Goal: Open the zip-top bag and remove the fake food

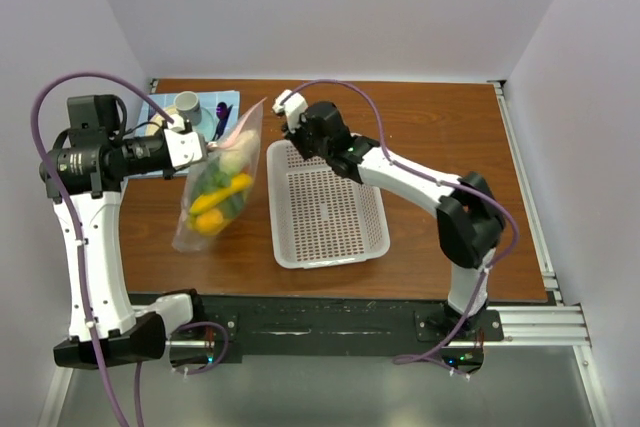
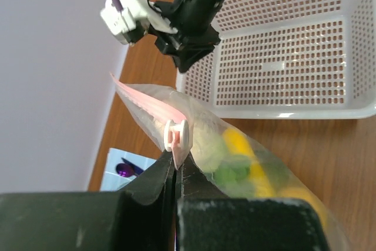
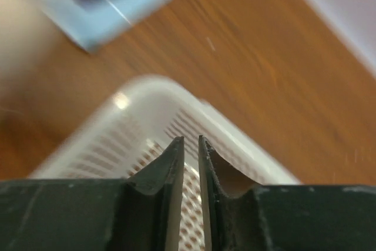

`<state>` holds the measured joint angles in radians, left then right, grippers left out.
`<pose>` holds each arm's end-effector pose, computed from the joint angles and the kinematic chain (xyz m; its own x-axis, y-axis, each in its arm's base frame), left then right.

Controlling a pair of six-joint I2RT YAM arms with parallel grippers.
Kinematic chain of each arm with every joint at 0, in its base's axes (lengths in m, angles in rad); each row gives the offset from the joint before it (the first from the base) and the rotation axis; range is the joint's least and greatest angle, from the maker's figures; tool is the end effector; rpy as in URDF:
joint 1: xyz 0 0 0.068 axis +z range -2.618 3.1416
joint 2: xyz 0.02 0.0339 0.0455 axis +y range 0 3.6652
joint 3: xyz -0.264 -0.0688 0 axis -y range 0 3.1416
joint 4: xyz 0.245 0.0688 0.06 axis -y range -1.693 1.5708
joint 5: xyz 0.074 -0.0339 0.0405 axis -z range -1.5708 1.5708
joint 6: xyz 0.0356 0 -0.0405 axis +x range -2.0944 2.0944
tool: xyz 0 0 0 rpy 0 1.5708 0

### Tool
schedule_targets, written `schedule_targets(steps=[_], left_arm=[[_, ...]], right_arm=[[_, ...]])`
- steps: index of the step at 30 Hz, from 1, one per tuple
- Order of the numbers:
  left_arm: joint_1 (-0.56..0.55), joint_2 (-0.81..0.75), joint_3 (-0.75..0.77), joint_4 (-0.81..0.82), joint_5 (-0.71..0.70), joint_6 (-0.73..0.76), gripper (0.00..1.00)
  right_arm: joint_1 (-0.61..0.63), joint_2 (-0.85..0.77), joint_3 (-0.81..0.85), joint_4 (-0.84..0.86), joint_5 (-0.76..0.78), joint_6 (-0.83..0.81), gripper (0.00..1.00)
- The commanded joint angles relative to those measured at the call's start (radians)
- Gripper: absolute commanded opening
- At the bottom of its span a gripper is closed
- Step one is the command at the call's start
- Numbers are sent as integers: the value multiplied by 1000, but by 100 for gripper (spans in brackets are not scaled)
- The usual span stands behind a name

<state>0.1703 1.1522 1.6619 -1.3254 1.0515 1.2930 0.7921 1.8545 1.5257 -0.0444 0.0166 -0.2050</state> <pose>0.1630 -0.0033 0.4599 0.2862 0.5335 -0.7959 0.8279 0.2805 0.4857 0.3145 0.3179 0.3047 -0.1080 -0.3993 -0.9104 -0.7383 0.6455 -0.1955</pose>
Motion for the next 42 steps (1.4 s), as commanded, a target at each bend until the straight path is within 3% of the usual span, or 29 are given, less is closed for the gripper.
schedule_targets(steps=[1,3,6,10,22,29,32,34,36,37,38,42], left_arm=[[6,-25,-62,9,44,-4,0],[8,-25,-71,9,42,-4,0],[8,-22,-73,9,39,-4,0],[6,-16,-68,9,51,-1,0],[-9,14,-177,11,209,60,0],[-31,14,-309,11,294,112,0],[-35,0,-381,11,346,129,0],[-49,-6,-398,11,363,129,0],[-51,-16,-402,11,366,126,0],[-51,-20,-409,11,364,115,0],[-51,-31,-413,11,363,112,0],[-52,-65,-442,11,361,101,9]], right_arm=[[-48,96,-39,-80,365,197,8],[-96,173,14,-203,394,361,0],[-154,224,45,-313,350,499,0],[-174,158,-39,-351,507,608,0],[-197,-90,-358,-399,740,605,0],[-214,-270,-374,-347,793,497,0],[-214,-349,-351,-235,650,379,0],[-214,-435,-352,-154,384,327,0],[-212,-481,-343,-43,172,282,9],[-212,-485,-317,-16,-12,279,19],[-209,-483,-300,39,-97,286,31],[-154,-405,-155,74,-329,267,38]])
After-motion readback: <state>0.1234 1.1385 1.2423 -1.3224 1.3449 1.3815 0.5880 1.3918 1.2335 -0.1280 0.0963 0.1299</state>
